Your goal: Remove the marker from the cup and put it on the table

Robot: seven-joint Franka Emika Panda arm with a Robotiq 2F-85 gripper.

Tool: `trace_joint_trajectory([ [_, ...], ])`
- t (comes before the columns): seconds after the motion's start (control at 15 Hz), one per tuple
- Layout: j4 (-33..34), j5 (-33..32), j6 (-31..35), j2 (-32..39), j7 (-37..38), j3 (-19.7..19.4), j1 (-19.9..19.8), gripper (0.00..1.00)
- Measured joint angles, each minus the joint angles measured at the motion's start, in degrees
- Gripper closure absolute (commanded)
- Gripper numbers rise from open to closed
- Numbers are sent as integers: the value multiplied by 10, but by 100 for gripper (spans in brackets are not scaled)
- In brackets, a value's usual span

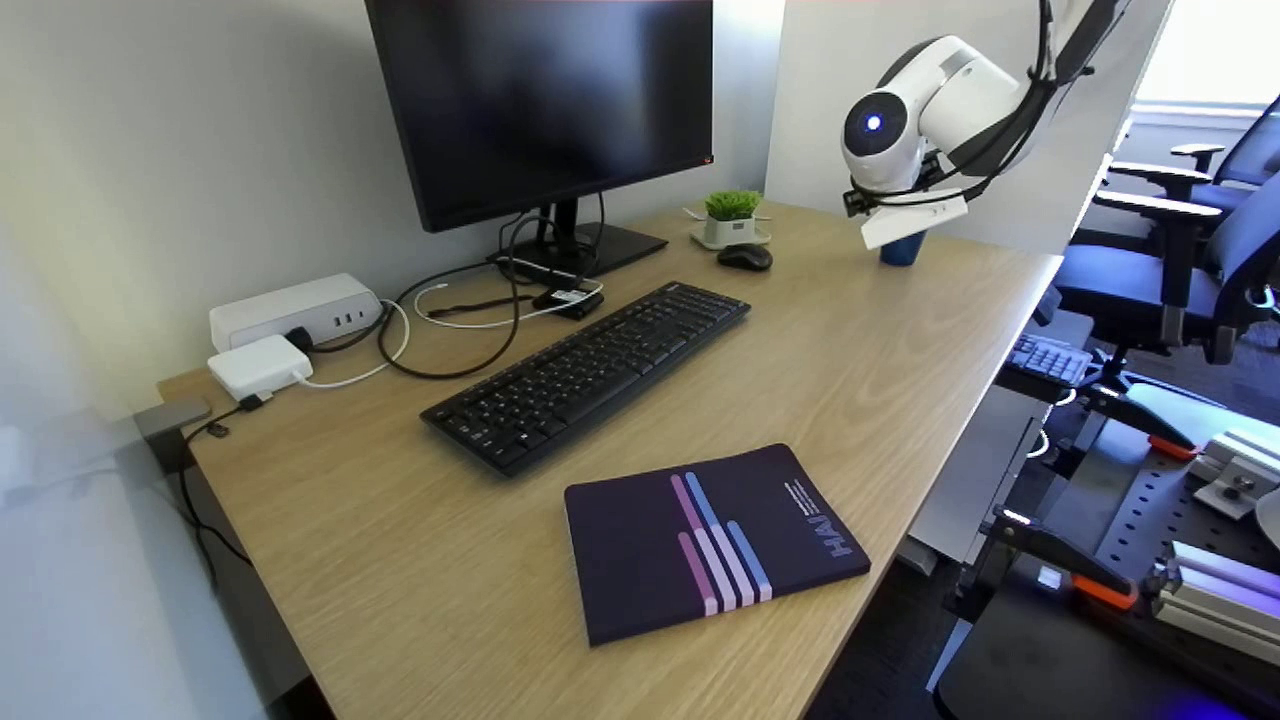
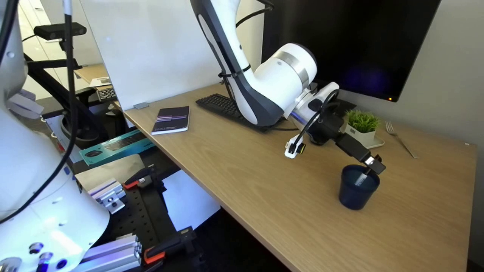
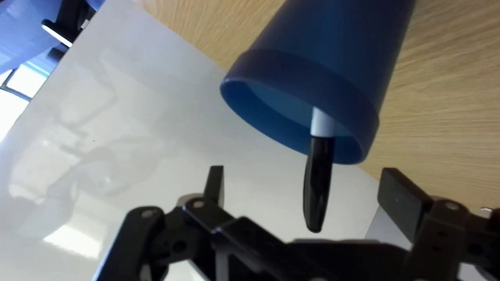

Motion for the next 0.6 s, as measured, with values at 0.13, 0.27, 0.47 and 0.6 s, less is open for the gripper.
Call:
trace_joint_trajectory([
  [0.13, 0, -14, -1, 3, 14, 0, -2, 42],
  [0.27, 0, -27, -2, 4, 26, 0, -3, 56],
  [0.47, 0, -44, -2, 5, 41, 0, -4, 76],
  [0.6, 0, -51, -3, 8, 48, 1, -4, 90],
])
